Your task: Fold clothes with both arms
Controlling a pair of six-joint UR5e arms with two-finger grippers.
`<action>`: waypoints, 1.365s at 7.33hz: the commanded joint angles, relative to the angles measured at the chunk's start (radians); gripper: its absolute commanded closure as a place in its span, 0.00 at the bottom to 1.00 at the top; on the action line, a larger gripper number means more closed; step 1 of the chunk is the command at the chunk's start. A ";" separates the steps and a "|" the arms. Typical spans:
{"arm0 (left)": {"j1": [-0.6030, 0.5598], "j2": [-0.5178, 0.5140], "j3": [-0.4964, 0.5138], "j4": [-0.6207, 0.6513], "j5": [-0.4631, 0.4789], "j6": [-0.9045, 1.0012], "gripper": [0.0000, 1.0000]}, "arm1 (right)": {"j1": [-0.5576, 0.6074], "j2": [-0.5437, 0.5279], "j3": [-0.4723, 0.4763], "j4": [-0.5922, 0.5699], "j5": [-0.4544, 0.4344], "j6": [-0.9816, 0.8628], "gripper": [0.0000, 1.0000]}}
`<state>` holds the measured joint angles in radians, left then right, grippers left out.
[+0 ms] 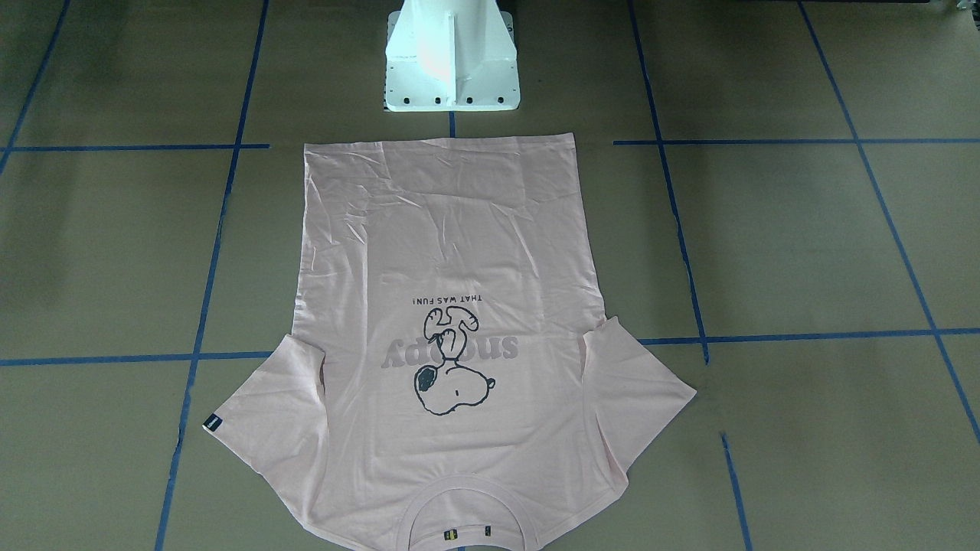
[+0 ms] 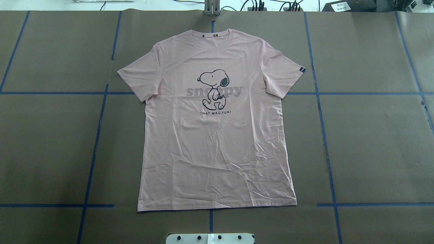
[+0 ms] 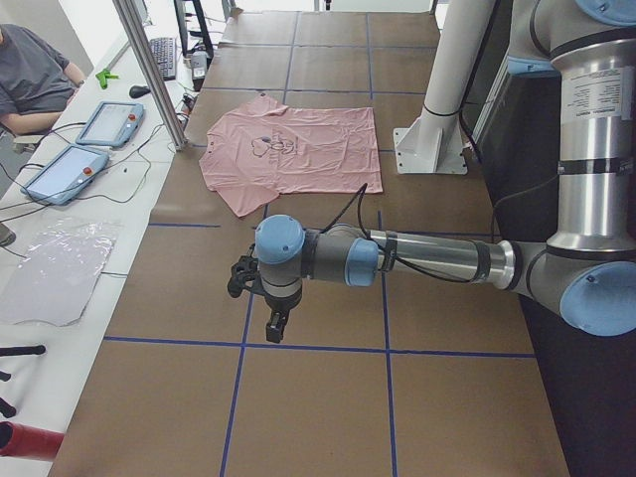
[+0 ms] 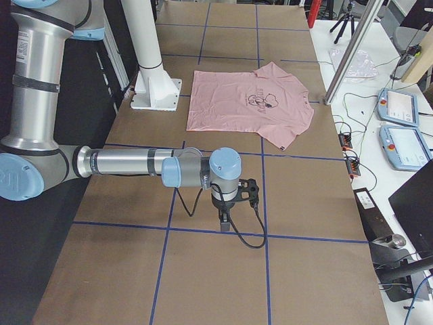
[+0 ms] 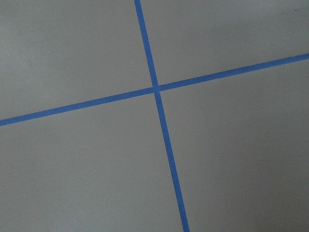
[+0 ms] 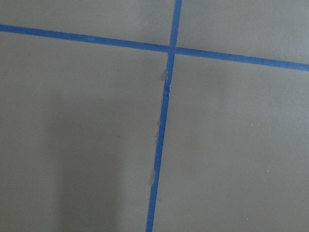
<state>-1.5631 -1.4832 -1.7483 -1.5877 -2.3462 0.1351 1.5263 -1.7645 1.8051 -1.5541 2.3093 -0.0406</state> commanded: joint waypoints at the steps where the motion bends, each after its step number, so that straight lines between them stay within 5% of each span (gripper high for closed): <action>1: 0.002 -0.005 -0.019 -0.002 -0.001 0.004 0.00 | 0.000 0.003 0.000 0.002 -0.001 -0.001 0.00; 4: 0.002 -0.005 -0.086 -0.018 0.002 0.003 0.00 | -0.002 0.013 -0.004 0.156 -0.002 0.011 0.00; 7: 0.005 -0.011 -0.082 -0.258 0.008 -0.002 0.00 | -0.002 0.182 -0.045 0.243 -0.016 0.031 0.00; 10: 0.008 -0.232 0.097 -0.536 0.008 -0.018 0.00 | -0.008 0.373 -0.214 0.258 -0.008 0.137 0.00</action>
<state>-1.5565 -1.5996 -1.7481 -2.0101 -2.3339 0.1265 1.5215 -1.4675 1.6557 -1.3023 2.2980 0.0705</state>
